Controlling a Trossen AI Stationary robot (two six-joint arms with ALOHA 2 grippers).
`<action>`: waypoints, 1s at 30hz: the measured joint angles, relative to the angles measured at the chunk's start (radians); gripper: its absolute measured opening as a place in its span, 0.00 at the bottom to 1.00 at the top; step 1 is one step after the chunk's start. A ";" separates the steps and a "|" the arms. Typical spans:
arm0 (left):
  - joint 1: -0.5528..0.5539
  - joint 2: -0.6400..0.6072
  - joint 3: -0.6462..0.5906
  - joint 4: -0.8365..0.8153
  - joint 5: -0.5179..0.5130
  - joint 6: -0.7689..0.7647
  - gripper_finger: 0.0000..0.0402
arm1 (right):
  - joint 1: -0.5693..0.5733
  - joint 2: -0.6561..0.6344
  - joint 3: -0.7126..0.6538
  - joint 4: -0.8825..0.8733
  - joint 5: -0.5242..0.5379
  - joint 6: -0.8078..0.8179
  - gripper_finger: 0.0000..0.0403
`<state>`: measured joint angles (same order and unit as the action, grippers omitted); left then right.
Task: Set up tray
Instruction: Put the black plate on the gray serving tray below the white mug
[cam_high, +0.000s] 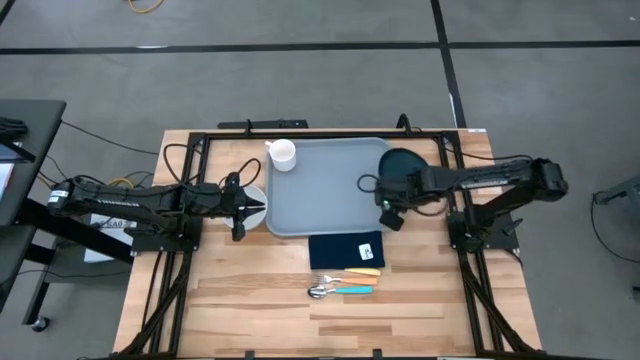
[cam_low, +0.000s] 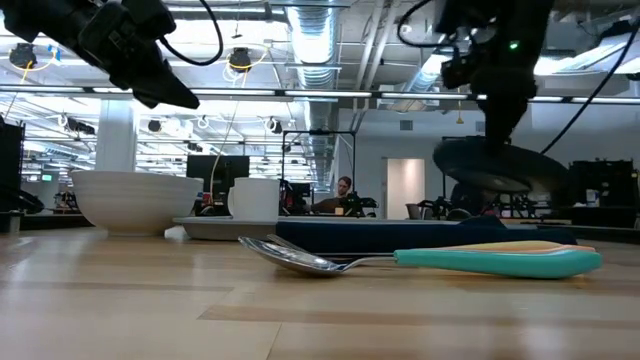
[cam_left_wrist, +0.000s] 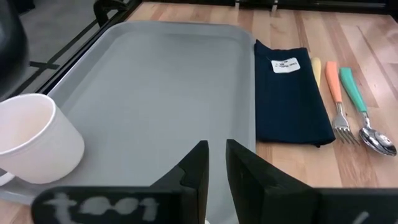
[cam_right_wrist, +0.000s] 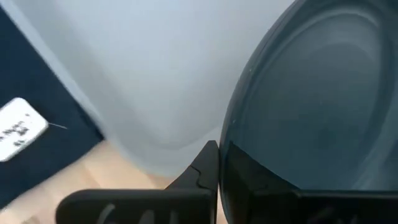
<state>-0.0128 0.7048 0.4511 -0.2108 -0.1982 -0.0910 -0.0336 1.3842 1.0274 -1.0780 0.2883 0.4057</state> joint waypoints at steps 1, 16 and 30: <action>0.000 0.000 0.000 0.003 0.000 0.000 0.11 | -0.011 0.036 0.024 0.005 0.001 -0.028 0.00; 0.000 0.000 0.000 0.015 0.000 0.018 0.11 | 0.017 0.599 0.627 -0.100 -0.003 -0.508 0.00; 0.000 0.000 0.000 0.016 0.010 0.004 0.11 | 0.041 0.869 0.871 -0.116 -0.025 -0.562 0.00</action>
<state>-0.0128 0.7048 0.4511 -0.1951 -0.1886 -0.0868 0.0071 2.2529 1.8987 -1.1943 0.2630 -0.1560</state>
